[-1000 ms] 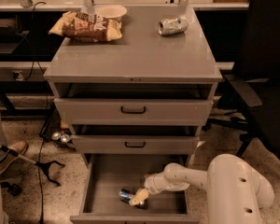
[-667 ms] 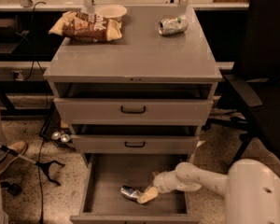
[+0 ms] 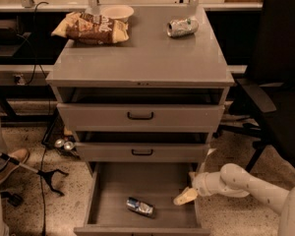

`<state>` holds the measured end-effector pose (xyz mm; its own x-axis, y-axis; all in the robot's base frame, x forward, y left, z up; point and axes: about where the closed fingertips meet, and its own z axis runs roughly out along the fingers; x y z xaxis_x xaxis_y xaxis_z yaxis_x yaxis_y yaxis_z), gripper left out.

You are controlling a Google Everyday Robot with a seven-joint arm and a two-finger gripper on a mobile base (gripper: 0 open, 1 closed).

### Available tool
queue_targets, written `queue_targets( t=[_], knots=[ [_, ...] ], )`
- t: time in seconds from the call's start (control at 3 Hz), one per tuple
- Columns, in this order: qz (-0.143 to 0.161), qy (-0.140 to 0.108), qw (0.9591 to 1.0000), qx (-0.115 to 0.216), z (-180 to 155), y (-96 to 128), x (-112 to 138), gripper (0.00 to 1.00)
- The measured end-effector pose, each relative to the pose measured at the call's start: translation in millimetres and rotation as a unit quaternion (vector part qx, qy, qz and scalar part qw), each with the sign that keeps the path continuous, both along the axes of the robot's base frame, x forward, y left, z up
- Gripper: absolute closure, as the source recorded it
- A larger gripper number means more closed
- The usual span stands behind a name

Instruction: Place redbull can into bottom drawer

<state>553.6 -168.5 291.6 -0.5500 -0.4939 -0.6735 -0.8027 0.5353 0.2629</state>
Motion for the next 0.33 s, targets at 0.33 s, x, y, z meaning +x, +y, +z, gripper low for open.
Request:
queue_targets(
  t=[0.33],
  knots=[
    [-0.017,0.007,0.9996,-0.020,22.1,-49.7,10.3,0.00]
  ],
)
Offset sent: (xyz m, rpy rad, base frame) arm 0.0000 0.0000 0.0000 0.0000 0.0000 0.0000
